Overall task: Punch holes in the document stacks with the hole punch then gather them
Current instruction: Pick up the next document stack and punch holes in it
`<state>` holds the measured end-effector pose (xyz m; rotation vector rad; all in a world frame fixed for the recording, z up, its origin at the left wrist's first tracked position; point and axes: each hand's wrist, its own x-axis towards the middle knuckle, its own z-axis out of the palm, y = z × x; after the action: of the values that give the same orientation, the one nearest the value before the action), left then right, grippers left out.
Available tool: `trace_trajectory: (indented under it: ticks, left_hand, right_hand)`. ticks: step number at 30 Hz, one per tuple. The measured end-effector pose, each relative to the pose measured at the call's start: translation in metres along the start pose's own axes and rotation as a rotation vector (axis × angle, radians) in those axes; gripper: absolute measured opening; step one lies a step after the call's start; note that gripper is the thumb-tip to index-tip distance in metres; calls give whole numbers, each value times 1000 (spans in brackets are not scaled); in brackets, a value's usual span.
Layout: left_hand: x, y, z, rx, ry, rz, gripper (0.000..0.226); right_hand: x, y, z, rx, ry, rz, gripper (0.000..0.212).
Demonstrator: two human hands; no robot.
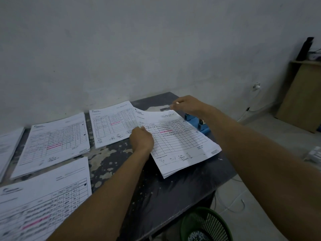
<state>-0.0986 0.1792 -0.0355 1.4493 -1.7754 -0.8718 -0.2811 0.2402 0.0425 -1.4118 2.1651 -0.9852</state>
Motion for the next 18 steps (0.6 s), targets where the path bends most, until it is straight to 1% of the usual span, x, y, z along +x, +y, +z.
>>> trace_trajectory:
  ticks: [2,5,7,8,11,13,16,18]
  left_hand:
    - [1,0,-11,0,6,26,36]
    - [4,-1,-30,-12,18,78,35]
    - [5,-3,-45,-1,31,125,36]
    - [6,-5,-53,2,36,148,36]
    - [8,-10,-80,-16,61,206,33]
    - [9,-13,-100,-51,75,223,34]
    - [8,-18,-135,-120,112,244,36]
    - [7,-23,-164,-166,141,254,38]
  right_hand:
    - [-1,-1,1,-80,76,-33,44]
    - [-2,-11,0,-338,191,-97,44]
    - [-2,-19,3,-410,255,-134,57]
    - [-2,-25,6,-398,289,-154,56]
    - [-7,-46,21,-344,369,-251,32]
    - [-12,-61,34,-309,382,-280,25]
    - [-21,-79,59,-233,340,-235,25]
    - [-26,-90,79,-112,257,-149,35]
